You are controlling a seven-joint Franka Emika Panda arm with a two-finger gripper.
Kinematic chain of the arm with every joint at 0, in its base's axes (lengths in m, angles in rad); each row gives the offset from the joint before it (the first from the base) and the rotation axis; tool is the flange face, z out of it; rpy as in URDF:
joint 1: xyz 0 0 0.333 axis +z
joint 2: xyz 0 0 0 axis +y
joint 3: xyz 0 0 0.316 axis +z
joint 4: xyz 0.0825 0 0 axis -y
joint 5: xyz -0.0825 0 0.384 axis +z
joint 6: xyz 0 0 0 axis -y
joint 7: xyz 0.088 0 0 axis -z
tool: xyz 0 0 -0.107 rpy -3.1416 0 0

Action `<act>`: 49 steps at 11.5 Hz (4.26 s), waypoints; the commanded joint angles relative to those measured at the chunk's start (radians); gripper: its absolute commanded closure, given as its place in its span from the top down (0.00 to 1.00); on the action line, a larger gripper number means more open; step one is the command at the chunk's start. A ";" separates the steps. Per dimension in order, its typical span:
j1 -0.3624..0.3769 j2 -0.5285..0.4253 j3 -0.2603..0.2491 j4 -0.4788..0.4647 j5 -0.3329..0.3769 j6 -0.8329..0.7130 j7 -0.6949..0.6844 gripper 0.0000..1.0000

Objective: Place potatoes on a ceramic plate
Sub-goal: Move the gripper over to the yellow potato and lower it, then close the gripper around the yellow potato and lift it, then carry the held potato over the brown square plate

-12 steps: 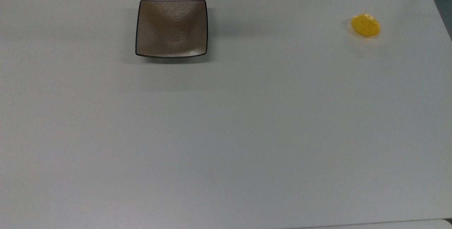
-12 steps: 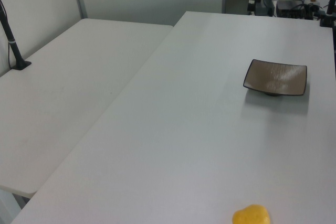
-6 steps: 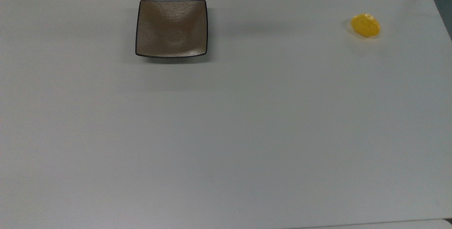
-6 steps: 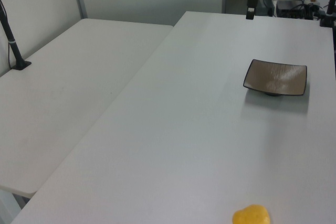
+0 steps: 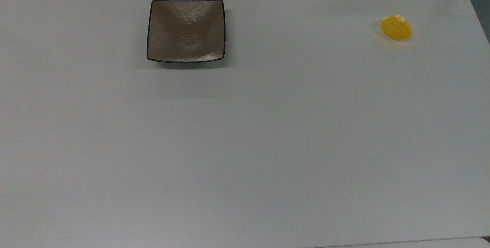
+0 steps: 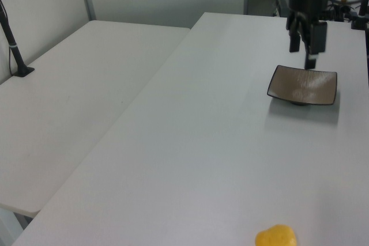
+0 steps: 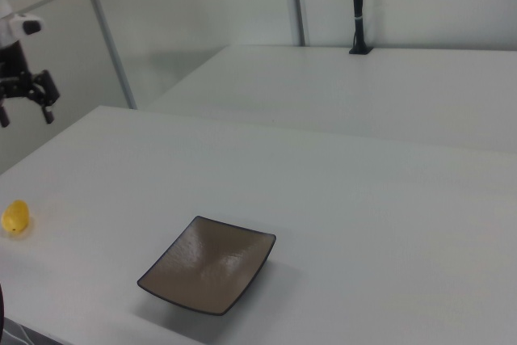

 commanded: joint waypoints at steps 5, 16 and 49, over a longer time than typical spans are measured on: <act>0.021 0.020 0.197 -0.171 0.086 0.217 0.054 1.00; 0.149 0.318 0.204 -0.175 -0.048 0.590 0.249 1.00; 0.089 0.100 -0.073 -0.125 -0.180 0.319 0.354 0.24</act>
